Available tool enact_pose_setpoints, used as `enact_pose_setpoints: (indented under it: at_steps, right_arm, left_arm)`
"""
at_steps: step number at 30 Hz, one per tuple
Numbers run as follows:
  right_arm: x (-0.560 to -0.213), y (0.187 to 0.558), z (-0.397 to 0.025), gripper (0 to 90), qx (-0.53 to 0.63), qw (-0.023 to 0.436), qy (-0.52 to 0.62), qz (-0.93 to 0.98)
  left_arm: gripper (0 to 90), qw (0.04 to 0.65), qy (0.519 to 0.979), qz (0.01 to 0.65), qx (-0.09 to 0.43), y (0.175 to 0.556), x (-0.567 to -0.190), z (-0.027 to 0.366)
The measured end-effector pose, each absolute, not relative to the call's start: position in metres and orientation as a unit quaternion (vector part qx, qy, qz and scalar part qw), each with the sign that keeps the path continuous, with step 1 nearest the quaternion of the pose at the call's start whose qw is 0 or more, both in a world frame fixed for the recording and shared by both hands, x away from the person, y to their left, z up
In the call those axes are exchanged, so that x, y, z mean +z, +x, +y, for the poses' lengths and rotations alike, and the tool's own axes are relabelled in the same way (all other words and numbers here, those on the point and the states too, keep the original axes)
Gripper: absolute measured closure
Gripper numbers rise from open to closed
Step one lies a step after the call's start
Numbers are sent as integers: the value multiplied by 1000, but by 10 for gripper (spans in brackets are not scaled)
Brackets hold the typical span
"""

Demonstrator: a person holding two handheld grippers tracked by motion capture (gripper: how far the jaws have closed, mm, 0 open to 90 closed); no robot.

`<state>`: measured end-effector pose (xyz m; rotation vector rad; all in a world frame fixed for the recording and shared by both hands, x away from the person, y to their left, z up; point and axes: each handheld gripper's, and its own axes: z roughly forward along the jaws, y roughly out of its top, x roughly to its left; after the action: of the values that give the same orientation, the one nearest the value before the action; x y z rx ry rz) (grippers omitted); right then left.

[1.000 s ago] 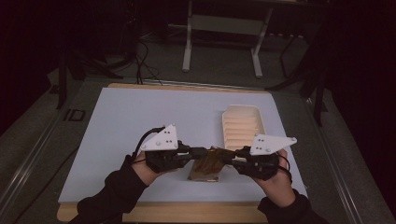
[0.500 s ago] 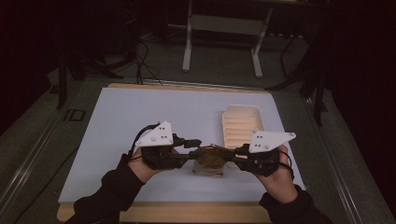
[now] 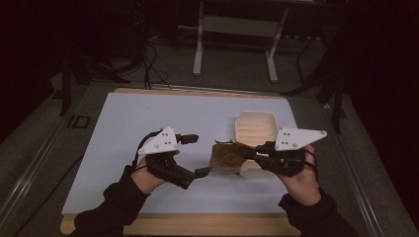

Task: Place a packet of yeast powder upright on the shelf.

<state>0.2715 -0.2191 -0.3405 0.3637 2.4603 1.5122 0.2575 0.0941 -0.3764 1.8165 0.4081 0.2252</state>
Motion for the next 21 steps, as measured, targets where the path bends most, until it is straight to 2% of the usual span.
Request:
enact_pose_setpoints:
  at_steps: [7, 21]
  right_arm:
    - [-333, 282, -225, 863, 517, 128, 129, 837]
    - [-310, 314, -257, 864, 519, 169, 150, 824]
  left_arm:
    - [38, 592, 778, 181, 107, 257, -391, 100]
    - [38, 580, 780, 218, 91, 248, -428, 121]
